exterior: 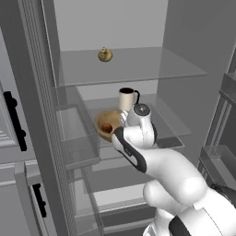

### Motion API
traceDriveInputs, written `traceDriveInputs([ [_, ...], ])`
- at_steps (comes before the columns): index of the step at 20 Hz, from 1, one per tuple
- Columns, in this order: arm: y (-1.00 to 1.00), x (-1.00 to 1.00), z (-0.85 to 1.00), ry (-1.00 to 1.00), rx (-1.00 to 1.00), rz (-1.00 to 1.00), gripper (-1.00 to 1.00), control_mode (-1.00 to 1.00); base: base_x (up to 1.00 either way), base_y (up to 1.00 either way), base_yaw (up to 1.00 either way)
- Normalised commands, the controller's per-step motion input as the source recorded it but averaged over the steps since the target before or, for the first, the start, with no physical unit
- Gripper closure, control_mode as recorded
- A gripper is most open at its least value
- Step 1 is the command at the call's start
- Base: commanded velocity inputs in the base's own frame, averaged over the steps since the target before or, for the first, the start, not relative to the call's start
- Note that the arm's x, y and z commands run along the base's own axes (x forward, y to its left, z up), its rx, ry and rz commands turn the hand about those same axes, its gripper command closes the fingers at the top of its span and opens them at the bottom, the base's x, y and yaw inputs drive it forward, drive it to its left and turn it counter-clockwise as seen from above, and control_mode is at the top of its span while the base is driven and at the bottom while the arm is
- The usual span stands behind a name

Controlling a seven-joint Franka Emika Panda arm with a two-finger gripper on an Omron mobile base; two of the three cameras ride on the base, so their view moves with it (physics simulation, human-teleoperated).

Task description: Pick the chicken drumstick and bell pepper from their plates and place them in the bowl. Then put the bowl in the fridge.

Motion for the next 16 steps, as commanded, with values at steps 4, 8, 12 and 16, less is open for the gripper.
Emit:
traceDriveInputs([
  [4,0.16,0.44,-0.21,0.00,0.00,0.00,1.00,-1.00,0.00,0.00,0.00],
  [8,0.21,0.39,-0.19,0.00,0.00,0.00,1.00,-1.00,0.00,0.00,0.00],
  [12,0.20,0.37,-0.19,0.00,0.00,0.00,1.00,-1.00,0.00,0.00,0.00],
  [16,0.17,0.30,-0.23,0.00,0.00,0.00,1.00,-1.00,0.00,0.00,0.00],
])
